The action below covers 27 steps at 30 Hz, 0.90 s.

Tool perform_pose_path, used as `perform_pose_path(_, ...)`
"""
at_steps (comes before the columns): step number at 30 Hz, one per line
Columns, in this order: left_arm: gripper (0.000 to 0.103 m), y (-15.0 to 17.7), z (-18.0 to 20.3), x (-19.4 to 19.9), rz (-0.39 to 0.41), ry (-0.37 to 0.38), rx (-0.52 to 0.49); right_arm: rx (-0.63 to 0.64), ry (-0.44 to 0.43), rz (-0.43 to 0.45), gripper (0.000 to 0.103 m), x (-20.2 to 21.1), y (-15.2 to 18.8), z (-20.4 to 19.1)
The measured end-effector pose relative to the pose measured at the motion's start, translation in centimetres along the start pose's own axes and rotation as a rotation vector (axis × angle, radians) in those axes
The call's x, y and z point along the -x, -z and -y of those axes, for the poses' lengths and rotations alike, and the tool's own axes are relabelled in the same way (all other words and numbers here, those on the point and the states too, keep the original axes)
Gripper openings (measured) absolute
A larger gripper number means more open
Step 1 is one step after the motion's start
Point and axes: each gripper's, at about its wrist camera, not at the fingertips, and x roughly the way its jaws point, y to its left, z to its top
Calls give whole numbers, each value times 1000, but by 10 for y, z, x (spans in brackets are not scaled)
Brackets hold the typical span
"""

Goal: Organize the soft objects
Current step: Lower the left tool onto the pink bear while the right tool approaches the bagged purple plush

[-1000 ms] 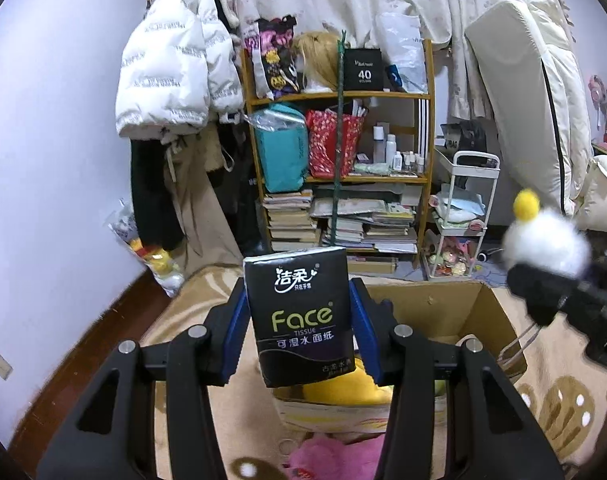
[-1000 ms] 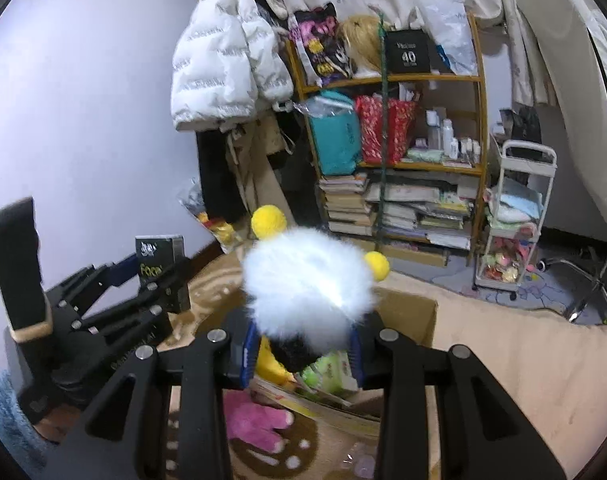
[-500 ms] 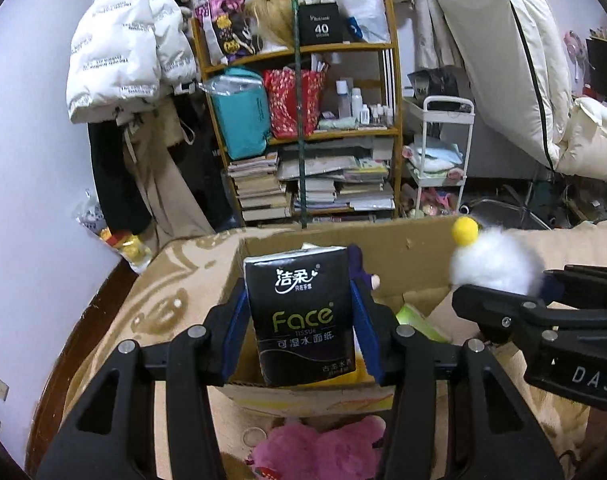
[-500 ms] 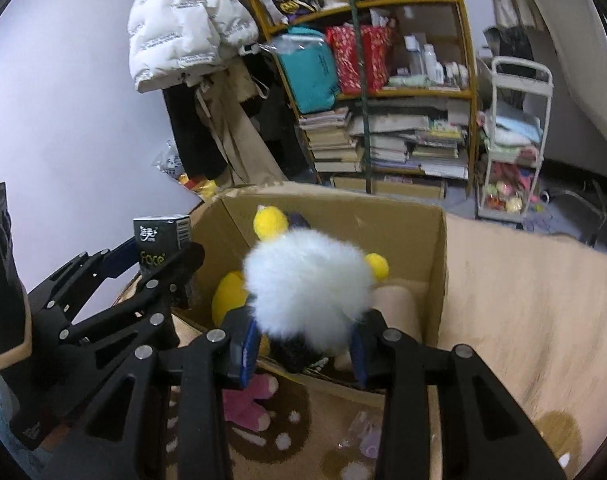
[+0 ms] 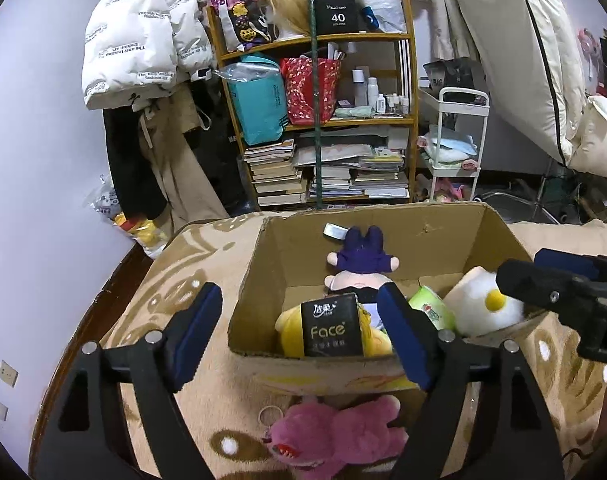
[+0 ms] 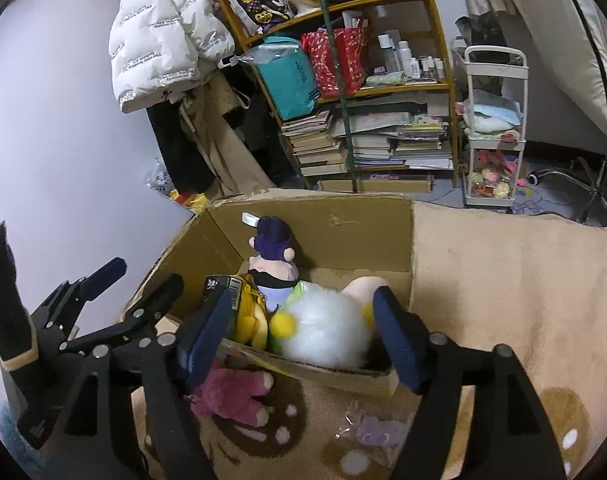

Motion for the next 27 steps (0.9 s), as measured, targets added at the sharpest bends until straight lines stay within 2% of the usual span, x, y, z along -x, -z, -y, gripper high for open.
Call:
perform_pose_path(4, 87, 1, -2, 11, 0, 9, -7, -21, 23, 25, 95, 12, 3, -1)
perform_pose_path(7, 95, 3, -3, 20, 1, -6, -5, -21, 35, 37, 95, 21, 5, -4)
perform_pose_path(10, 97, 9, -6, 27, -14, -7, -1, -24, 48, 35, 96, 28, 7, -6)
perform_pose_path(13, 97, 15, -10, 31, -39, -17, 18, -34, 58, 27, 103, 34, 10, -7)
perform_pose_path(22, 97, 29, -25, 50, -78, -6, 52, -33, 99, -34, 103, 42, 25, -13)
perform_pose_path(27, 97, 38, -33, 59, -99, -26, 89, -55, 104, -55, 103, 48, 30, -10)
